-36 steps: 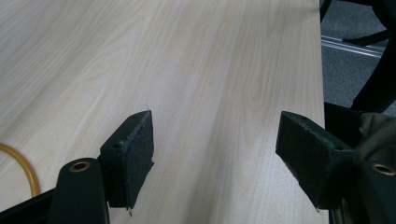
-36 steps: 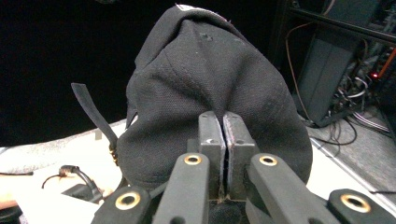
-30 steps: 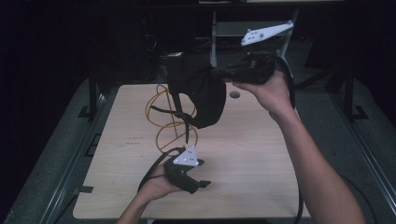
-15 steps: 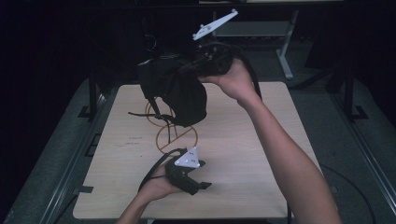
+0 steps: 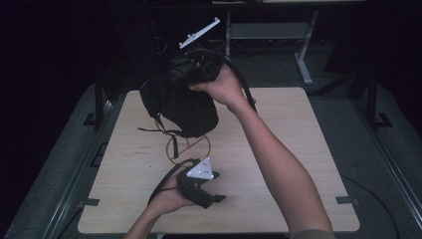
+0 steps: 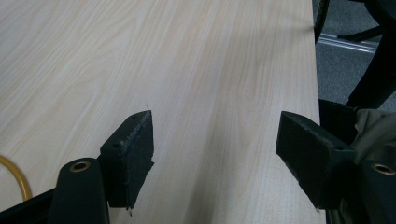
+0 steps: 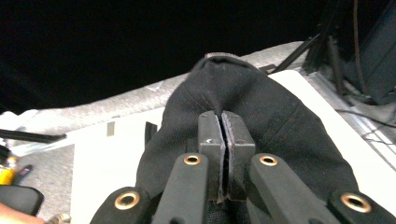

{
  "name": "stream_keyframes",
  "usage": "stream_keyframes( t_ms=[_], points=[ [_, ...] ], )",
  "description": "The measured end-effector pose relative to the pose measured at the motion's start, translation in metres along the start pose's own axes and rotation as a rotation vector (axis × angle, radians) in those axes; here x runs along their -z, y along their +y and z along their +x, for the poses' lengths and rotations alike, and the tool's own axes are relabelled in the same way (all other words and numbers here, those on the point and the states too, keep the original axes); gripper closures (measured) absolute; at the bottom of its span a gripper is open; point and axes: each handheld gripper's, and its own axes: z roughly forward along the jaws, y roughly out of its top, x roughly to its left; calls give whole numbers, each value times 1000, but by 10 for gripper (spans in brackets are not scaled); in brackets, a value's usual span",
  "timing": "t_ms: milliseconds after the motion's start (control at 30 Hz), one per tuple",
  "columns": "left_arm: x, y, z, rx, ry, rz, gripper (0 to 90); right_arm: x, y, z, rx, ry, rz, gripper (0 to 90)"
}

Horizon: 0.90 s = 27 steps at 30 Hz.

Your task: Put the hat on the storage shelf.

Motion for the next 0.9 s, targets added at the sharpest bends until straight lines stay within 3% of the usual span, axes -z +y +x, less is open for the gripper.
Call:
stream_keyframes(
  t_ms=[333,433,467,567,600,733,900],
  points=[
    [-4,0,-1,-5,-12,10,276,-39,-4,-5,-36,37,2,867],
    [-5,0,-2,-6,-19,3,277,-50,-6,-5,-35,27,0,808],
    [-5,0,-3,-9,-20,6,276,-55,-7,-3,-45,31,-9,649],
    [-5,0,-3,-7,-21,4,276,-55,-7,-2,-48,22,-9,605],
    [-4,0,-4,-2,-20,-1,276,-51,-9,-1,-46,12,-19,533],
    [-4,-1,-5,1,-16,-5,276,-39,-16,-2,-53,6,-48,463],
    [-2,-1,-2,5,-4,-20,276,-23,-30,-5,-48,-29,-72,432]
  ],
)
